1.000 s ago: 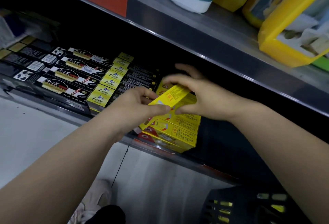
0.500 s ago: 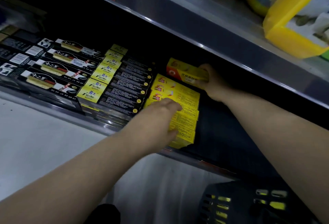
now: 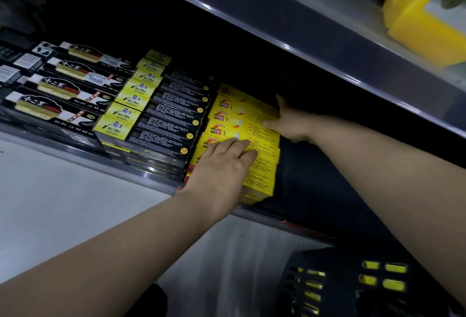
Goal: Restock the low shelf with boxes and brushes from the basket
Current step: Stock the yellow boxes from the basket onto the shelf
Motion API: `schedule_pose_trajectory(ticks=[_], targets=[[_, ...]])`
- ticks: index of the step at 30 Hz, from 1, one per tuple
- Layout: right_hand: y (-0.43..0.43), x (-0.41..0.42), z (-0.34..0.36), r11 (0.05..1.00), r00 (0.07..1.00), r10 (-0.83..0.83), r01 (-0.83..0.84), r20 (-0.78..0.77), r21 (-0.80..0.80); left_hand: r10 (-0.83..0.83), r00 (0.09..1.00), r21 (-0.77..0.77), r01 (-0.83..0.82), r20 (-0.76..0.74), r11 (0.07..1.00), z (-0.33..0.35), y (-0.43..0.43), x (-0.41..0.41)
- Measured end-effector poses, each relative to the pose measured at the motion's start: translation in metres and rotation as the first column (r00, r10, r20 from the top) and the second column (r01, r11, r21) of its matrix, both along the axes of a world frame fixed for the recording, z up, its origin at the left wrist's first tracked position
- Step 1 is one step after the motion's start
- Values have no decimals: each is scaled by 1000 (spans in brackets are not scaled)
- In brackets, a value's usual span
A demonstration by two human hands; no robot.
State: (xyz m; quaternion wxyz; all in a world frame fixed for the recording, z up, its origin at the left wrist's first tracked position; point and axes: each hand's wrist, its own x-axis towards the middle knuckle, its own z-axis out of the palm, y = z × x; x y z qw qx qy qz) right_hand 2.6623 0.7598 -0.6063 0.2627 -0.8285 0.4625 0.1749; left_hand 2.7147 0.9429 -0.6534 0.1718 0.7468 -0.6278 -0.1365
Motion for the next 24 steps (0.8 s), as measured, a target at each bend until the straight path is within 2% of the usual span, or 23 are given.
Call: schedule_pose_trajectory(ticks=[2,4,7,11,19,22,24], targets=[[6,-9,10,988,988,-114,123,-100,91,0,1000,-4,0,-2,1000,0,0,1],[16,-22,18,930,966,-202,240,-160,277,5,1000,-13,-5,-2,1000,-1,0,1],[36,-36,14,836,967,-210,255,-147,485,27,1000,-35,-27,6,999,-2,-1,-1],[44,-31,-2,817,946,-323,296,-33,495,49,999,-46,-49,-4,998,-5,0,-4],[34,-28,4,807,946,-316,310,-76,503,52,998,-42,-53,-22,998,-8,1,-3],[21,-20,6,806,902,-429,355,55,473,41,999,-25,-42,-8,999,-10,2,-3],[18,-16,4,818,885,-448,349,126,458,34,999,-8,-34,7,999,-10,2,-2]])
